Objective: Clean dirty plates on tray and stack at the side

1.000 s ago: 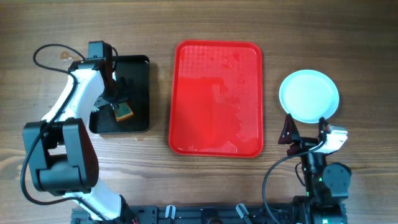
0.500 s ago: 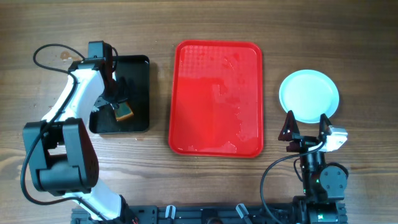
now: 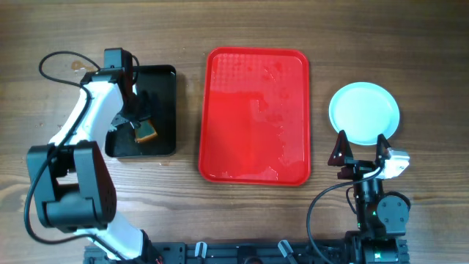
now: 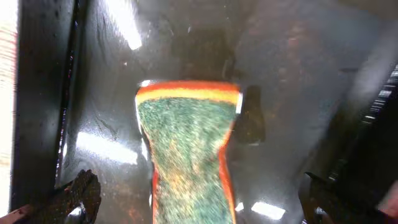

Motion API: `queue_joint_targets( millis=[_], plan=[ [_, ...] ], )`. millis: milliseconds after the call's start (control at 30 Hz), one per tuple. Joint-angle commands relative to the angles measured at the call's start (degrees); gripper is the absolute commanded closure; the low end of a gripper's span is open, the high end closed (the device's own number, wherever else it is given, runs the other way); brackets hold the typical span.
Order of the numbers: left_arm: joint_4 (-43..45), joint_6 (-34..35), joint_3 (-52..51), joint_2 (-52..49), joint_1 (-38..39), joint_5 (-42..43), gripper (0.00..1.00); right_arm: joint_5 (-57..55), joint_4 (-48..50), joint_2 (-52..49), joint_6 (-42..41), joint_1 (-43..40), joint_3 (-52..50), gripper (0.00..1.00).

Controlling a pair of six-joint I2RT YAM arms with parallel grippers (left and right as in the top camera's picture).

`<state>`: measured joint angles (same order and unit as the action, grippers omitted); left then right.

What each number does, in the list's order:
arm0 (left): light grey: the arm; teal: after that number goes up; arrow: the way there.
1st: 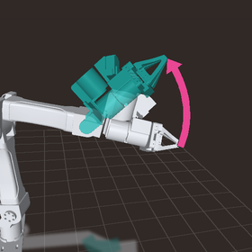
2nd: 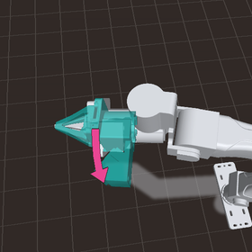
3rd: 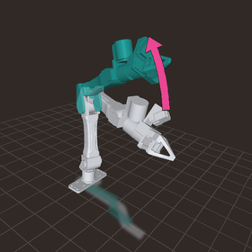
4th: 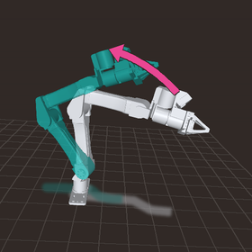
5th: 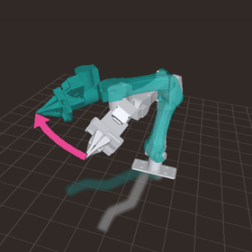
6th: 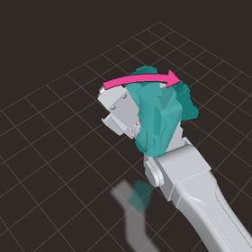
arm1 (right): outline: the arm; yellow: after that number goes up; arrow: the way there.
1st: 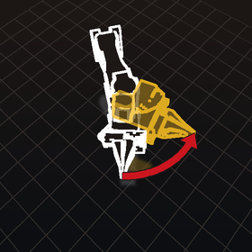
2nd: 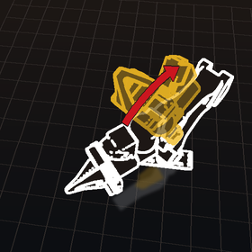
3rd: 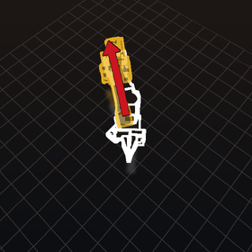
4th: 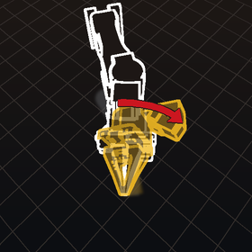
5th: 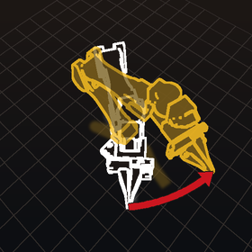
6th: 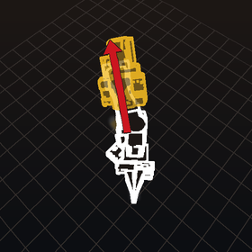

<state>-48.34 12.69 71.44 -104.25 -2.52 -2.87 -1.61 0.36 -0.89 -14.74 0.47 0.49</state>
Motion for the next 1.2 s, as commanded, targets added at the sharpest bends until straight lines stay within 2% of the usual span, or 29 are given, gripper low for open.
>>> queue_joint_targets(
  millis=[0,267,367,567,733,833,1067,1167],
  plan=[
    [0.17,-0.68,-0.94,9.77,2.21,0.48,0.00,-1.01,0.44,0.68,-0.42,0.31,-0.22,0.00],
    [0.13,-0.68,-5.16,31.82,5.33,0.48,0.00,-0.98,0.44,0.68,-0.42,0.31,-0.20,0.00],
    [1.46,-0.70,-10.03,44.89,4.94,-1.25,0.00,-0.98,0.44,0.68,-0.44,0.31,-0.22,0.00],
    [17.38,-0.13,-28.28,66.53,4.00,-1.22,0.00,-1.01,0.44,0.68,-0.44,0.31,-0.20,0.00],
    [29.35,4.35,-43.34,81.61,2.58,-1.27,0.00,-0.98,0.44,0.68,-0.42,0.31,-0.20,0.00],
    [37.59,4.50,-52.09,90.47,2.25,-1.25,0.00,-0.98,0.44,0.68,-0.44,0.31,-0.22,0.00],
    [40.72,4.55,-62.23,103.08,1.51,-1.27,0.00,-0.98,0.44,0.68,-0.44,0.31,-0.20,0.00],
    [43.23,4.55,-66.07,104.06,1.25,-1.22,0.00,-0.98,0.44,0.68,-0.42,0.31,-0.20,0.00]
  ],
)
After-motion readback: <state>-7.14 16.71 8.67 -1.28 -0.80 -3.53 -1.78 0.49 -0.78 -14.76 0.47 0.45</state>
